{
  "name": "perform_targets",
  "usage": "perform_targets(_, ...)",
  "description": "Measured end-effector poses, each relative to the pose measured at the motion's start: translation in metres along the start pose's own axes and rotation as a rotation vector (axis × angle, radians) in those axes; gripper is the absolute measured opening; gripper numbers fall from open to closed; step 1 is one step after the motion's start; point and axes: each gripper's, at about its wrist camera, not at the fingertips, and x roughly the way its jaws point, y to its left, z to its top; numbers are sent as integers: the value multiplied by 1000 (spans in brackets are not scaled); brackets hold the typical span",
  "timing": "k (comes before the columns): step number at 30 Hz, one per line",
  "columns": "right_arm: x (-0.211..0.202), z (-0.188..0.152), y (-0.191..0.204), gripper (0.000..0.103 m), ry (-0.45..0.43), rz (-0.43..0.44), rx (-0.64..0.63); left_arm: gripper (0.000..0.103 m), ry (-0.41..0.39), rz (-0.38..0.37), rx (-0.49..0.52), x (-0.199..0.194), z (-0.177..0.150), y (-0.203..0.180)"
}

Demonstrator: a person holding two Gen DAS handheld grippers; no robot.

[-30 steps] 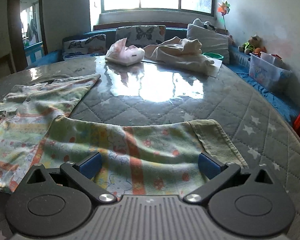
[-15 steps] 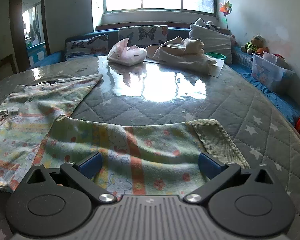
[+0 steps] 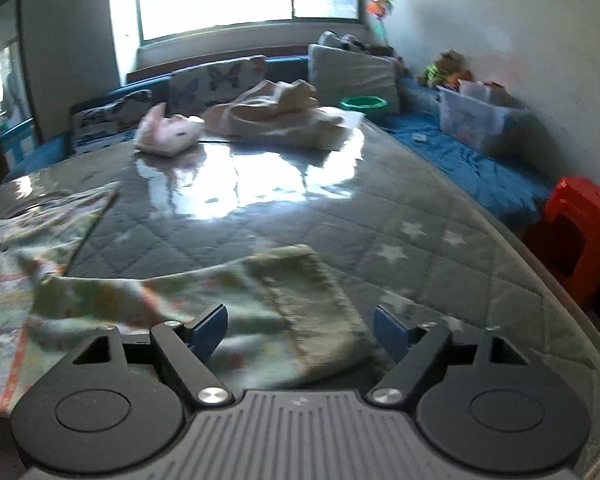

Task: Fold clothes

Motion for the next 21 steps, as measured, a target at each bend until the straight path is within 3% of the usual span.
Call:
perform_targets(2, 1, -1, -6, 71, 11, -5, 19, 103, 2, 3, -2, 0, 0, 0)
perform_targets(6, 2, -3, -9, 63, 26, -18, 15, 103, 0, 3, -2, -1, -1, 0)
perform_targets(8, 1, -3, -8, 50, 30, -25, 14, 103, 3, 0, -2, -1, -1, -1)
perform_targets(9, 1, -2, -7, 49, 32, -30, 14, 103, 4, 0, 0, -1, -2, -2)
perform_targets(13, -2, 1, -7, 18, 45, -4, 33, 103, 7, 3, 2, -1, -5, -2)
perform_targets(18, -18, 6, 0, 10, 3, 50, 39, 103, 1, 9, 4, -5, -8, 2)
perform_targets(21, -36, 18, 12, 10, -32, 157, 49, 103, -3, 19, 2, -8, -9, 6)
